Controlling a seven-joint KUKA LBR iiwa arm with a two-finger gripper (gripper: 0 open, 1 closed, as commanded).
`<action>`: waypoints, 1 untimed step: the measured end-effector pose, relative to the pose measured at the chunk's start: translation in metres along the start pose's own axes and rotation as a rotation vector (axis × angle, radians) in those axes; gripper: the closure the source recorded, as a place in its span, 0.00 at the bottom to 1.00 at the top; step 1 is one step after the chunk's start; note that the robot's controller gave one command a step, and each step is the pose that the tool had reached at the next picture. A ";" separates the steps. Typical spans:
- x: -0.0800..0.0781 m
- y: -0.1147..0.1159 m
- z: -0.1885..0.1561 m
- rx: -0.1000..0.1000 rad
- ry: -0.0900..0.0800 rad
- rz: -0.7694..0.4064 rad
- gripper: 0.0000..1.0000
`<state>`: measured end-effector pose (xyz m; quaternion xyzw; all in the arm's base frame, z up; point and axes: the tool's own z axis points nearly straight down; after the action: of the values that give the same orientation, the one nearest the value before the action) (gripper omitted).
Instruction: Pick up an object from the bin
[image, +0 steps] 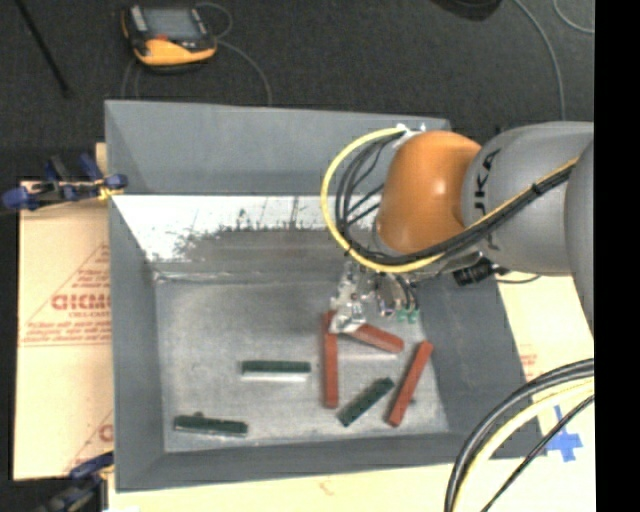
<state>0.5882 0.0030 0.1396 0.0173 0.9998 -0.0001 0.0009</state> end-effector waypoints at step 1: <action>-0.015 -0.039 -0.006 -0.002 -0.004 -0.049 1.00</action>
Offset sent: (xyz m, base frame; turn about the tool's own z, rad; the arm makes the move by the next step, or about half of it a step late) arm 0.0374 -0.0303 -0.0643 -0.0415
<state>0.6022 -0.0369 0.1454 -0.0072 1.0000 0.0008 0.0027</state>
